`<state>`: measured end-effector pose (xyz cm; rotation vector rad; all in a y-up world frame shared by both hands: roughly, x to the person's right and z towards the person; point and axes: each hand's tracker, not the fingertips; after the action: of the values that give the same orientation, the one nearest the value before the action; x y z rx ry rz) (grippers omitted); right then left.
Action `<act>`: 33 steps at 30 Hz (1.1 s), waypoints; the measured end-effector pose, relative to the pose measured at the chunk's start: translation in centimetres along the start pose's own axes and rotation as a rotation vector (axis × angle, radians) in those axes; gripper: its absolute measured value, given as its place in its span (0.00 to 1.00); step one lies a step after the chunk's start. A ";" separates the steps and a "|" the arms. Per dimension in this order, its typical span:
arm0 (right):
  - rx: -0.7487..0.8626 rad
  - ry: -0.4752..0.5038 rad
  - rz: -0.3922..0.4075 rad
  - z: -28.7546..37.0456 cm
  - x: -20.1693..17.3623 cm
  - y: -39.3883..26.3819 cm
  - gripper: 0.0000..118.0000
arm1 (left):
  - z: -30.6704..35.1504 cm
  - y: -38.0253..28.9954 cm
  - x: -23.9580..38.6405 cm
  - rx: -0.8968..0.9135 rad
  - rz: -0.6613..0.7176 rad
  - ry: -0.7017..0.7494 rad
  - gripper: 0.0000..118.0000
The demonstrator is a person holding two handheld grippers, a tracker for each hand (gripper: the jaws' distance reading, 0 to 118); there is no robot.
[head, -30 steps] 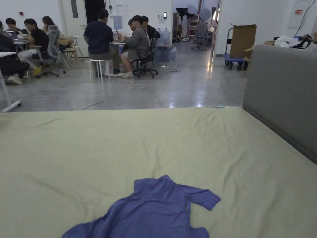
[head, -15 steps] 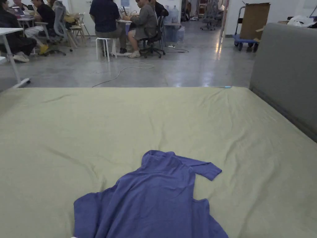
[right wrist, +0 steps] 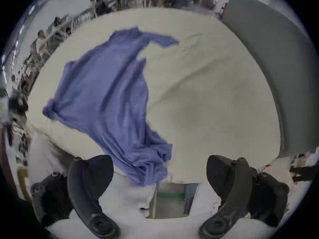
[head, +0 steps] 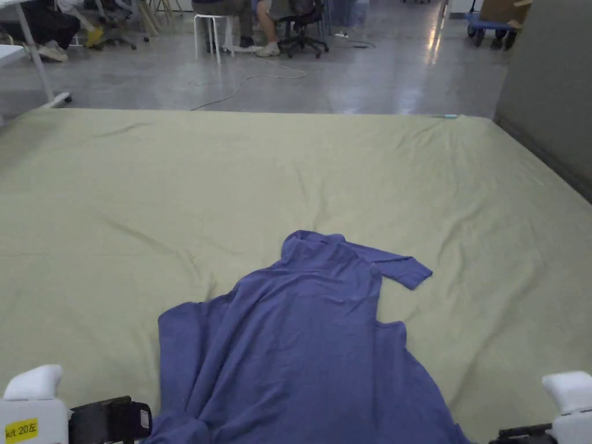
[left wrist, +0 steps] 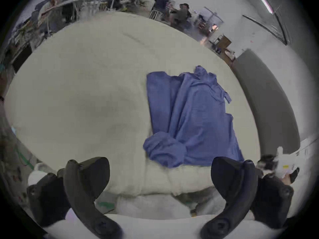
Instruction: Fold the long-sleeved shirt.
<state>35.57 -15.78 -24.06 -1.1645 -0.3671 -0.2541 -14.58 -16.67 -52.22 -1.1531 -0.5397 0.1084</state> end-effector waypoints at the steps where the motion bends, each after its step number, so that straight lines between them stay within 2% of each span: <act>1: 0.030 0.003 -0.022 1.0 0.0 0.4 0.92 | 0.5 -0.6 0.2 -0.022 -0.042 0.030 0.81; 2: 0.052 0.022 -0.056 1.7 -0.1 0.6 0.87 | 0.3 -1.0 0.7 -0.012 -0.079 0.048 0.31; 3: 0.086 0.049 -0.082 2.3 -0.2 0.5 0.69 | 0.3 -1.6 1.1 -0.002 -0.109 0.063 0.00; 5: 0.105 0.076 -0.080 2.8 -1.2 0.5 0.00 | -0.1 -2.6 1.6 0.009 -0.094 0.097 0.00; 7: 0.107 0.036 -0.047 2.4 -2.8 0.0 0.00 | -1.2 -2.9 1.8 -0.043 -0.076 0.018 0.00; 9: 0.064 0.067 0.007 1.5 -3.8 -0.2 0.00 | -1.4 -2.3 2.1 -0.032 -0.049 0.013 0.00; 11: 0.053 0.108 0.008 1.0 -4.9 -0.5 0.00 | -2.2 -0.3 2.3 -0.016 -0.070 0.006 0.00; 12: 0.050 0.118 0.016 0.8 -5.5 -0.6 0.00 | -2.6 1.5 2.5 0.022 -0.071 0.000 0.13; 13: 0.045 0.120 0.022 0.4 -5.5 -0.7 0.00 | -3.3 3.5 2.6 0.069 -0.068 0.002 0.48; 14: 0.041 0.113 0.028 0.1 -5.8 -0.7 0.00 | -4.1 5.3 2.8 0.107 -0.088 0.017 1.00; 16: 0.029 0.083 0.035 -0.4 -6.2 -0.6 0.00 | -8.1 9.9 3.1 0.090 -0.152 0.075 0.94; 17: 0.023 0.078 0.029 -0.8 -5.8 -0.6 0.00 | -8.9 11.5 3.3 0.160 -0.198 0.037 0.96; 18: 0.015 0.076 0.014 -1.1 -5.6 -0.6 0.00 | -11.4 12.5 4.0 0.122 -0.185 0.108 0.96; 22: -0.018 0.059 -0.050 -1.9 -4.5 -1.2 0.00 | -20.9 18.0 3.0 -0.007 -0.211 0.207 0.94; 23: -0.026 0.053 -0.059 -2.1 -4.3 -1.3 0.00 | -22.6 18.3 3.1 -0.013 -0.247 0.270 0.86; 24: -0.039 0.047 -0.070 -2.3 -4.0 -1.3 0.00 | -24.4 18.1 3.4 -0.018 -0.313 0.319 0.71; 25: -0.048 0.044 -0.080 -2.5 -3.4 -1.6 0.00 | -26.1 17.6 3.7 -0.057 -0.364 0.309 0.52; 26: -0.056 0.037 -0.085 -2.7 -3.2 -1.6 0.00 | -26.4 16.7 3.9 -0.114 -0.408 0.280 0.38; 27: -0.068 0.026 -0.085 -3.0 -2.9 -1.4 0.00 | -26.0 15.8 4.9 -0.041 -0.451 0.300 0.37; 28: -0.078 0.011 -0.080 -3.4 -2.7 -1.2 0.00 | -25.3 15.5 5.6 0.012 -0.496 0.318 0.27; 29: -0.085 0.000 -0.075 -3.7 -2.2 -1.0 0.00 | -25.0 15.5 5.9 -0.008 -0.499 0.294 0.09; 30: -0.092 -0.005 -0.071 -4.2 -1.8 -0.3 0.00 | -24.2 15.8 5.5 -0.022 -0.472 0.271 0.05; 32: -0.089 -0.005 -0.071 -5.3 -1.2 1.4 0.03 | -23.0 16.4 5.3 -0.025 -0.445 0.303 0.05; 33: -0.074 0.012 -0.087 -6.1 -0.7 2.5 0.31 | -22.0 16.9 4.9 -0.019 -0.390 0.241 0.05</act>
<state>36.82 -20.53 -28.54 -1.2204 -0.4013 -0.3527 2.97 -26.34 -71.96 -1.0427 -0.5417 -0.3677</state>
